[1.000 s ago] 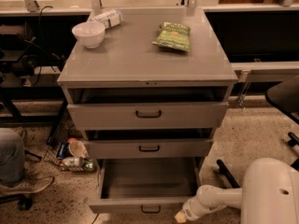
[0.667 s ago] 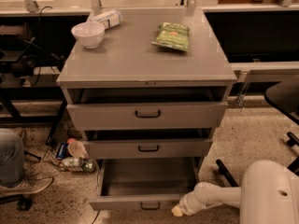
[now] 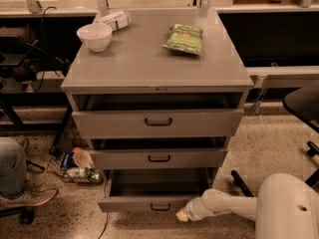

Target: Close bottom drawer

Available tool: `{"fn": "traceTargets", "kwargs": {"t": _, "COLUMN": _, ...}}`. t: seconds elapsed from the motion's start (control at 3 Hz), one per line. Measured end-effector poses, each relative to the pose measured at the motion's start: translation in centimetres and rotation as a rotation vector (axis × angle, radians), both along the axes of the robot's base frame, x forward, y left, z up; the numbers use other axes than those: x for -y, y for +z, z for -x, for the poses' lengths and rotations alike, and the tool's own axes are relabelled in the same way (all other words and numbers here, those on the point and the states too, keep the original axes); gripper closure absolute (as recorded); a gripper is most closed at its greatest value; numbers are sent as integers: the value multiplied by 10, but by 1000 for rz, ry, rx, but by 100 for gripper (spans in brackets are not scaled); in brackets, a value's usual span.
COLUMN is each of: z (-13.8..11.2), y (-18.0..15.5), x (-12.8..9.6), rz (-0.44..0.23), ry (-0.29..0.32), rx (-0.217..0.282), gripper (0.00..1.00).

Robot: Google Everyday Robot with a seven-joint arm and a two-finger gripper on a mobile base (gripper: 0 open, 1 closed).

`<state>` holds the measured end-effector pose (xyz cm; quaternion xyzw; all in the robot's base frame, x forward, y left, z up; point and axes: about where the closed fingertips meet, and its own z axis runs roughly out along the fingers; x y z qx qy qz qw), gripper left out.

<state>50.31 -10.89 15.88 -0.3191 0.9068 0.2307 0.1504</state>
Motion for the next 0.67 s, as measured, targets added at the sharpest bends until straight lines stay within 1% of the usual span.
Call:
{"fn": "traceTargets", "kwargs": {"t": 0.33, "z": 0, "y": 0, "x": 0, "rz": 0, "ry": 0, "rx": 0, "gripper": 100}}
{"fn": "traceTargets", "kwargs": {"t": 0.67, "z": -12, "y": -4, "x": 18, "rz": 41, "ry": -44, "rx": 47, "gripper": 100}}
